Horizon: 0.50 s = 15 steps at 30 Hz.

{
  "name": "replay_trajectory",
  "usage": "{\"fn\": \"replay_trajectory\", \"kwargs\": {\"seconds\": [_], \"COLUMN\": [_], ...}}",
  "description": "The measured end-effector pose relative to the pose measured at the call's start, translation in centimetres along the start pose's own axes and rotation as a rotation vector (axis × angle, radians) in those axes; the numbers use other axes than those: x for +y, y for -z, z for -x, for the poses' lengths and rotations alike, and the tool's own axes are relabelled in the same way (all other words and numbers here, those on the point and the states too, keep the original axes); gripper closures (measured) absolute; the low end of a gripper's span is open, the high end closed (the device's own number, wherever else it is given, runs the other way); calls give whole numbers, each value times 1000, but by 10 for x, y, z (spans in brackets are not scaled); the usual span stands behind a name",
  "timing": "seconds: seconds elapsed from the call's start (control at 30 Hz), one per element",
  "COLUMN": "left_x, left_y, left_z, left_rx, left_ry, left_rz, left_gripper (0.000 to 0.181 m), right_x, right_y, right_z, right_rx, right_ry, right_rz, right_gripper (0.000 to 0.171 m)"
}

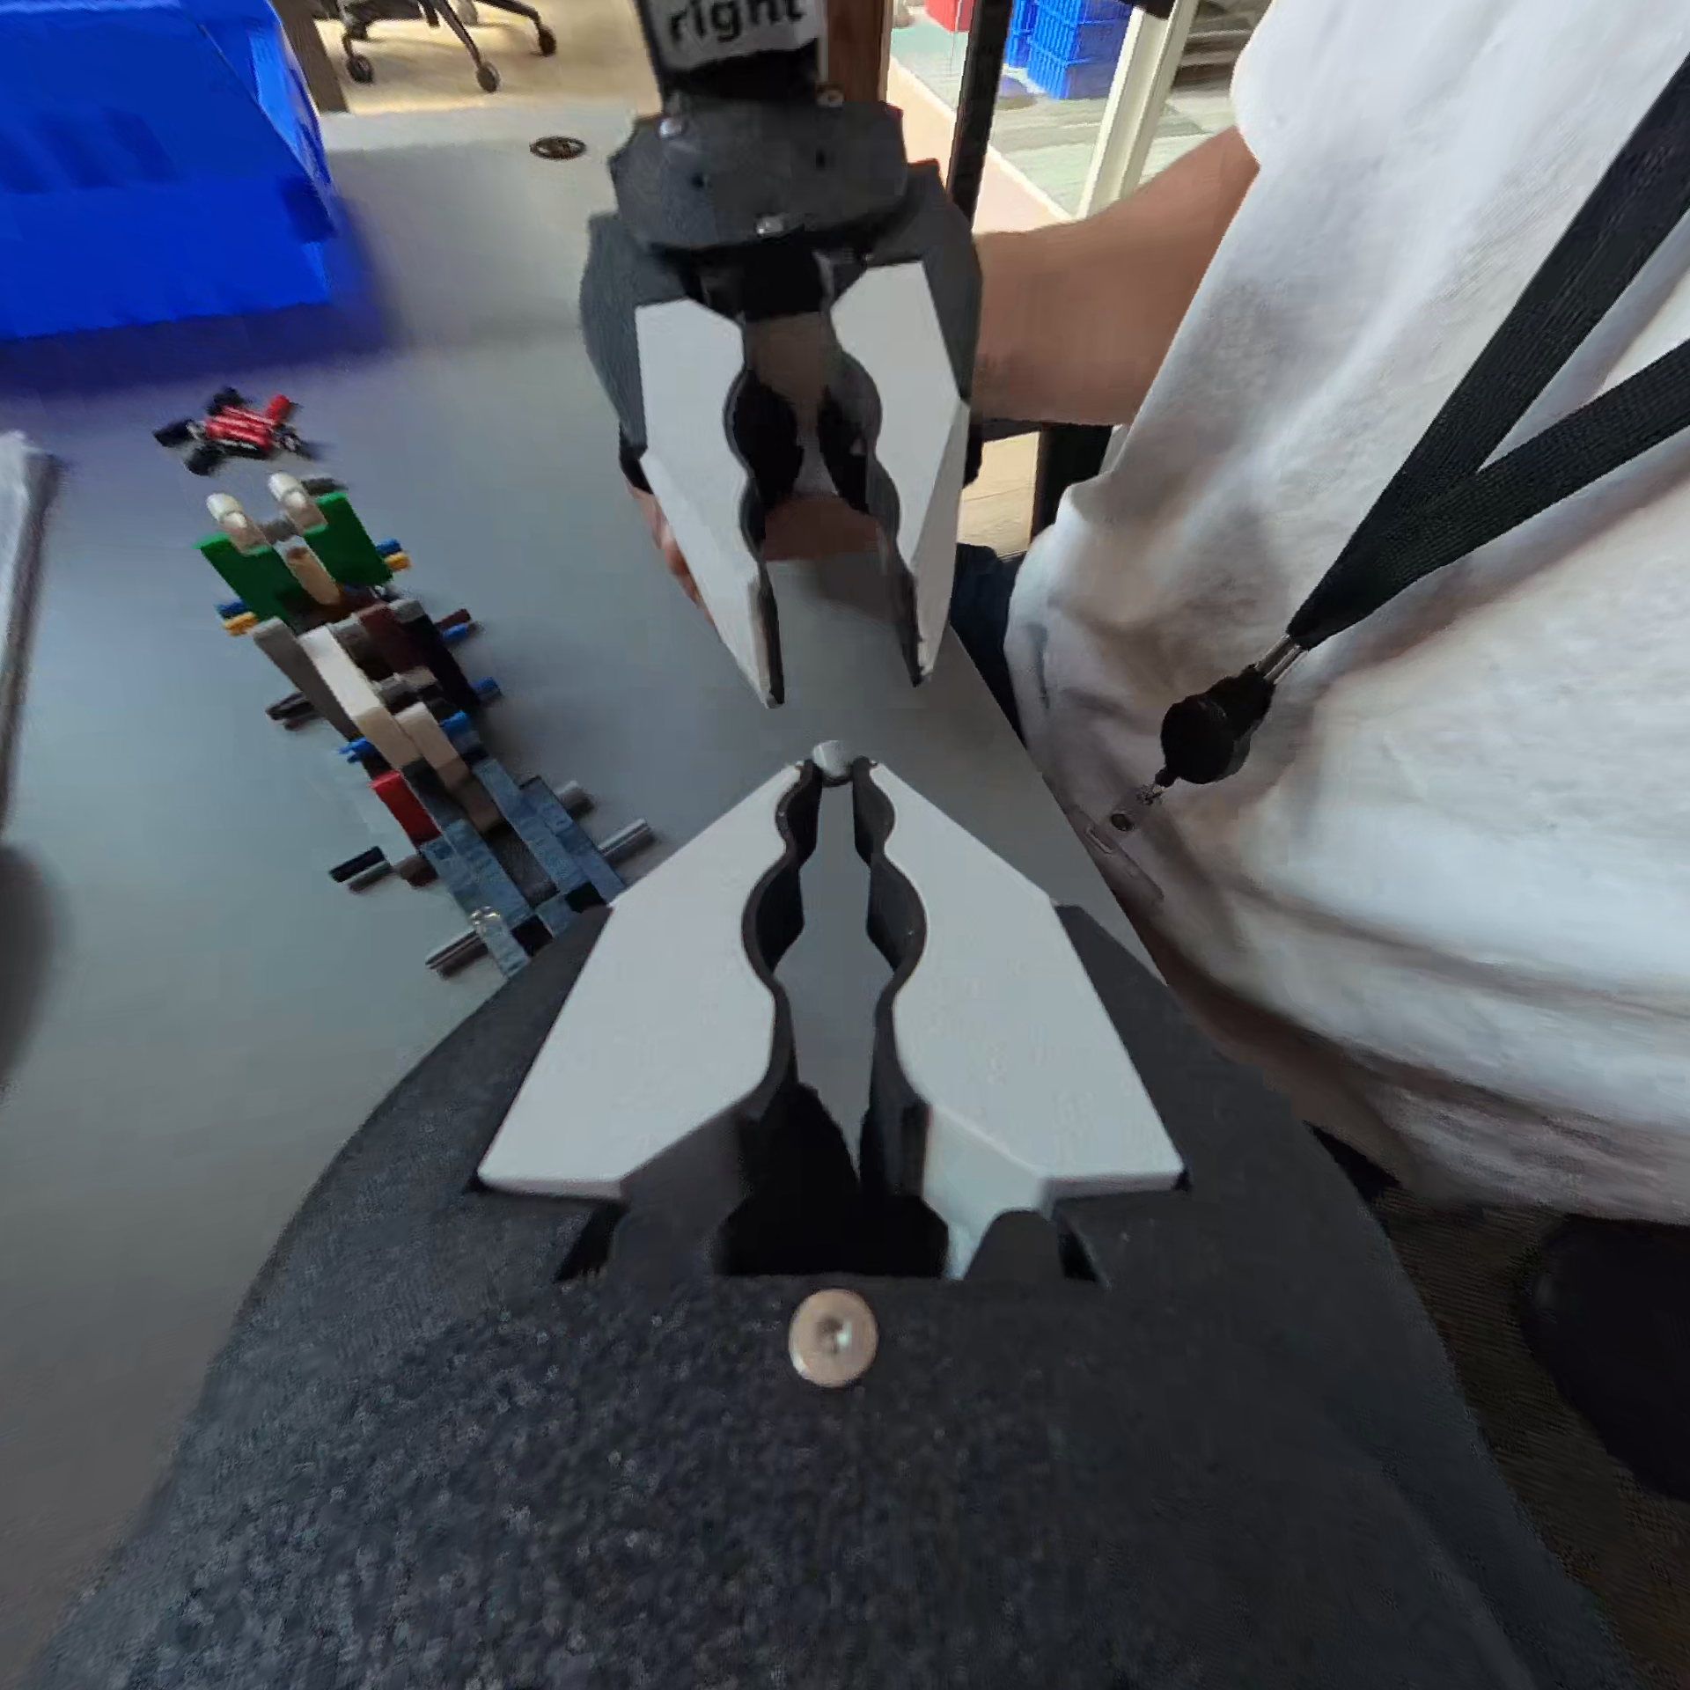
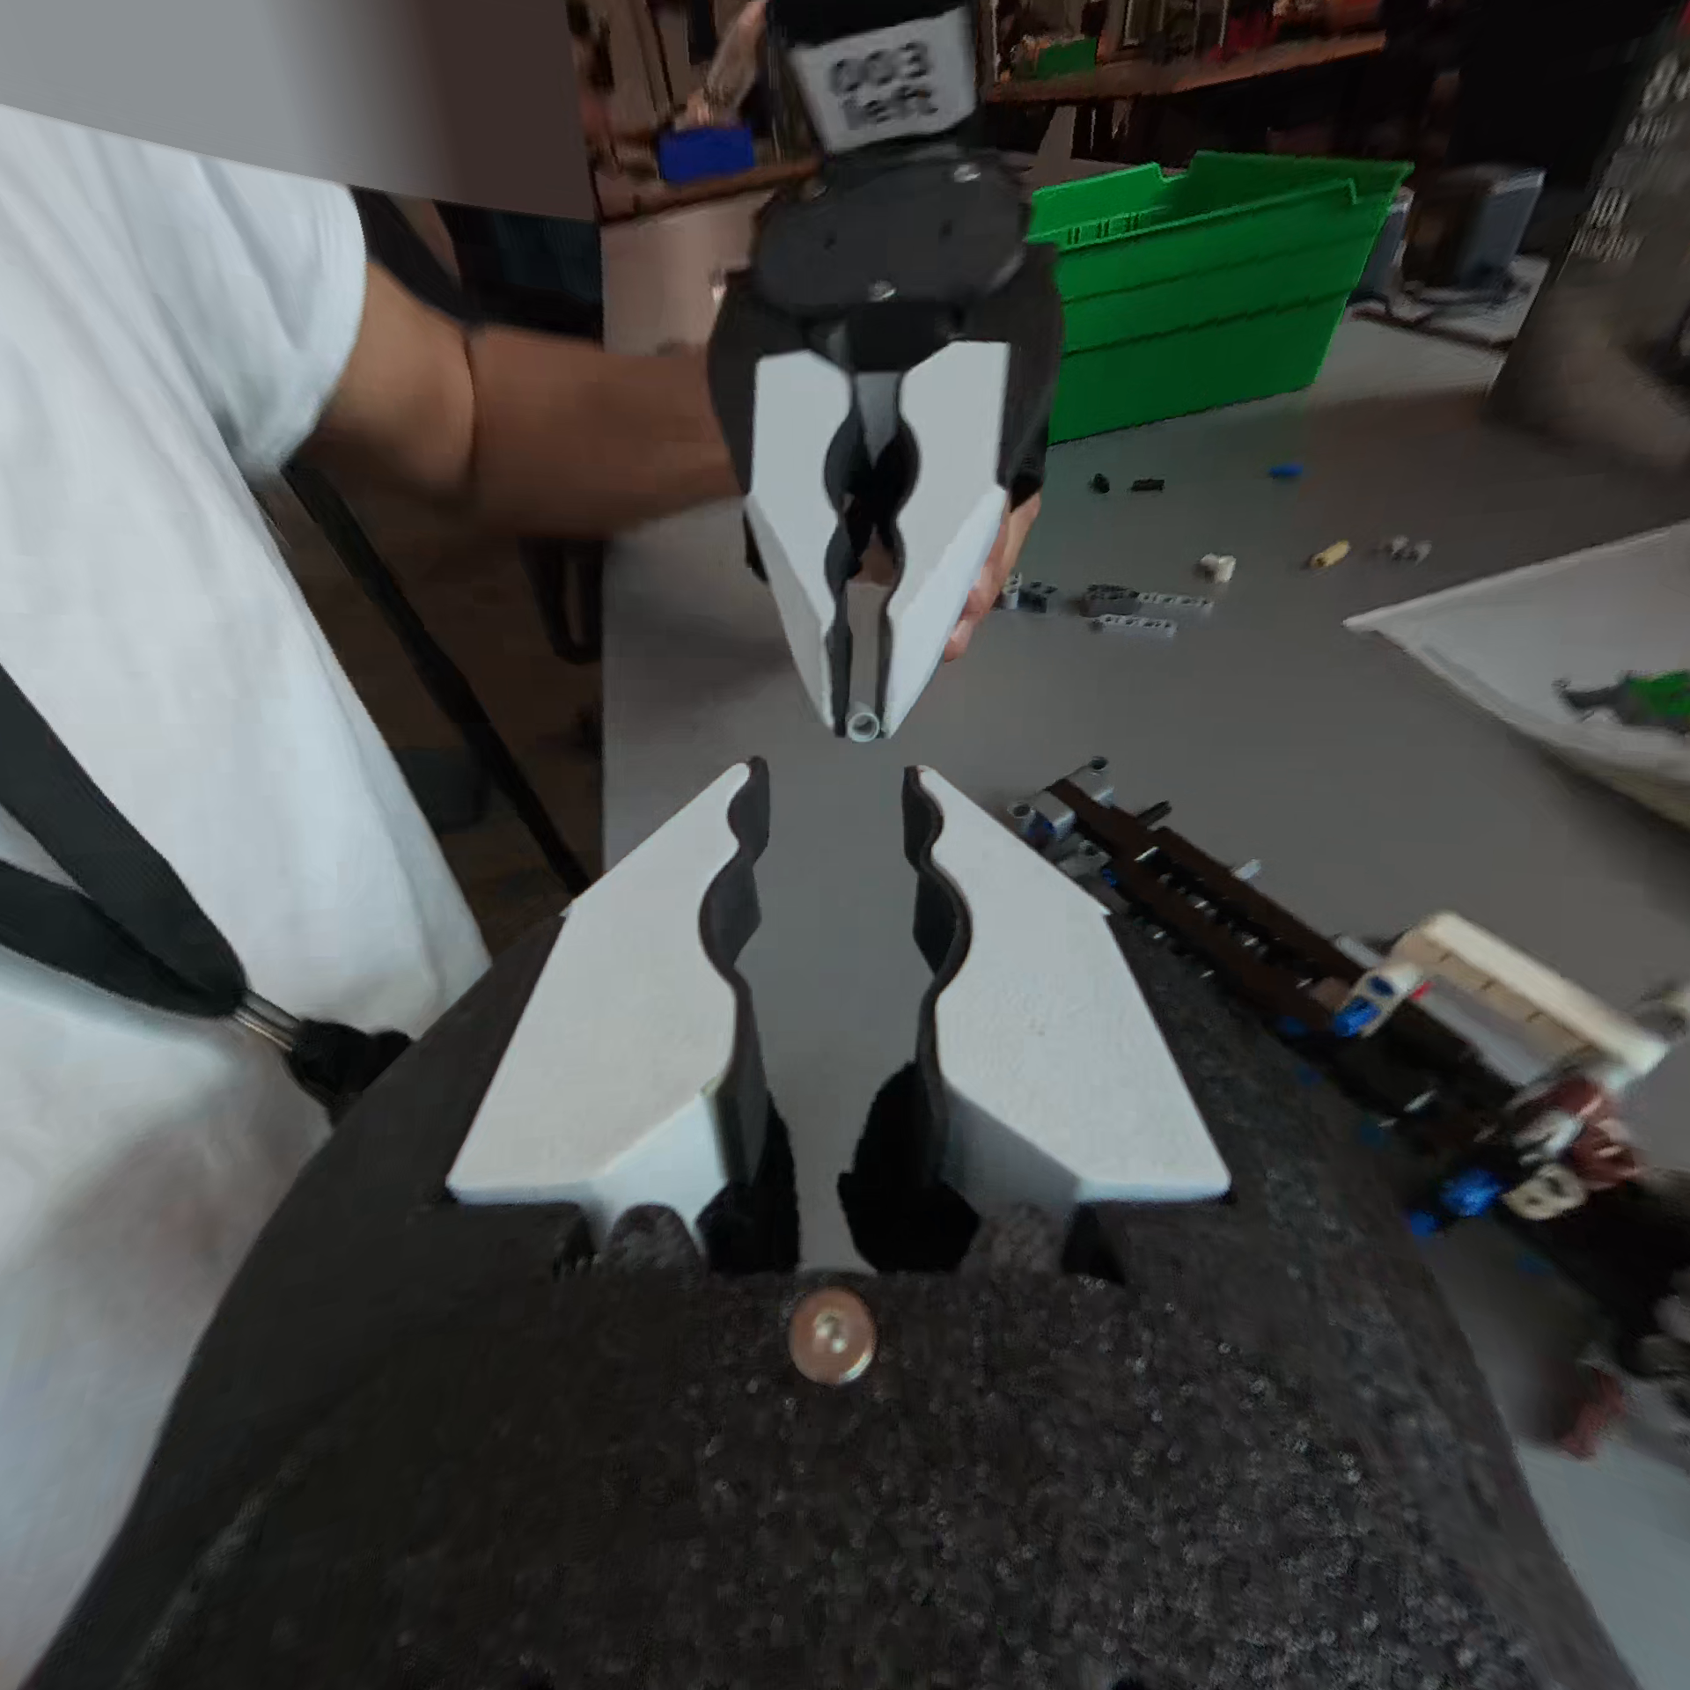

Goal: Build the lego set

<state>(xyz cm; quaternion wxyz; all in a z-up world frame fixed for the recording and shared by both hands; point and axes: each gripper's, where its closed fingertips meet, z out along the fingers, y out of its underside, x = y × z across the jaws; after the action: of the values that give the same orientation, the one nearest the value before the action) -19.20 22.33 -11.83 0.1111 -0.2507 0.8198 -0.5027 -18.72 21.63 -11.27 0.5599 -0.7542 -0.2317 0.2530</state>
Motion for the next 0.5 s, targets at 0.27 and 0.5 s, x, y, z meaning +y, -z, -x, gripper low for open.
{"fn": "replay_trajectory", "kwargs": {"seconds": [0.27,0.5], "left_x": [-12,-16], "left_y": [-5,-4], "left_z": [-8,-11], "left_rx": [324,413], "left_ry": [246,298], "left_rz": [-18,-29], "left_gripper": [176,176], "right_x": [0,-9], "right_y": [-4,-1], "right_z": [-1,-1], "right_rx": [114,158], "right_ry": [647,768], "right_rz": [114,63], "right_gripper": [156,161]}}
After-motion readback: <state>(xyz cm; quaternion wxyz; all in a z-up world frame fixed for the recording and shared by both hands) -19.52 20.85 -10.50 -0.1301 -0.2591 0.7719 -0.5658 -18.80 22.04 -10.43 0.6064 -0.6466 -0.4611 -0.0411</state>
